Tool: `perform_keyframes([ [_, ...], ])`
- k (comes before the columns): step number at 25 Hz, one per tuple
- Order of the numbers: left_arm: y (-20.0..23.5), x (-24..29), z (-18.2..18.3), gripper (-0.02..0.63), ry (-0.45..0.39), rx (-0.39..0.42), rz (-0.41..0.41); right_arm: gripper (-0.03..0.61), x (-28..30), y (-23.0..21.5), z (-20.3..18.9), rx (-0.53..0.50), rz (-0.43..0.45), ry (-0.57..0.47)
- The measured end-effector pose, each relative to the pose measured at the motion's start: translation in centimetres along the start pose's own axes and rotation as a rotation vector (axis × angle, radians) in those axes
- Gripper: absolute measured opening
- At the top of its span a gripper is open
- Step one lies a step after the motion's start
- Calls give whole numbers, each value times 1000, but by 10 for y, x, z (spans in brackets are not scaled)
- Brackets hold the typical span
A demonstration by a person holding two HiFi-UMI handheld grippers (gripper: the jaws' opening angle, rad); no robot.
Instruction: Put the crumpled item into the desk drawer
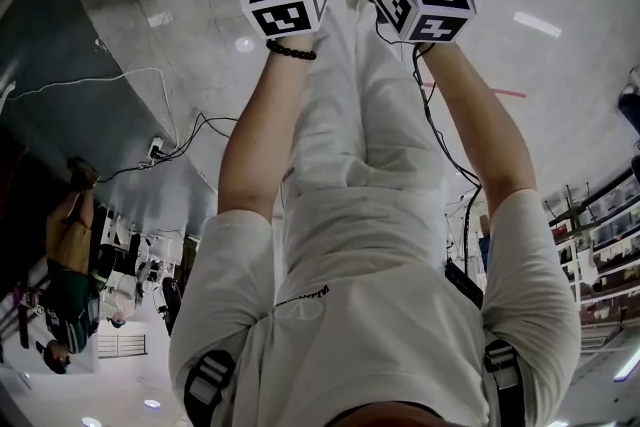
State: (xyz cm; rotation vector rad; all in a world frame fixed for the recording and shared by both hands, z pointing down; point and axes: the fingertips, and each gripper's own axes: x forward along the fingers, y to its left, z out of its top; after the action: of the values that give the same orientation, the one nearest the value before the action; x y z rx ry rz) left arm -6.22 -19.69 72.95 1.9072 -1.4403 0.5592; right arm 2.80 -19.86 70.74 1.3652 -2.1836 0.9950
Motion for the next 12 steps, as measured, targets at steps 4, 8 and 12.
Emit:
perform_keyframes([
  [4, -1, -7, 8, 2, -9, 3, 6, -2, -8, 3, 9, 0, 3, -10],
  [8, 5, -25, 22, 2, -22, -1, 14, -2, -20, 18, 24, -12, 1, -20],
  [12, 10, -50, 50, 2, -54, 5, 16, -2, -38, 43, 48, -66, 30, -36],
])
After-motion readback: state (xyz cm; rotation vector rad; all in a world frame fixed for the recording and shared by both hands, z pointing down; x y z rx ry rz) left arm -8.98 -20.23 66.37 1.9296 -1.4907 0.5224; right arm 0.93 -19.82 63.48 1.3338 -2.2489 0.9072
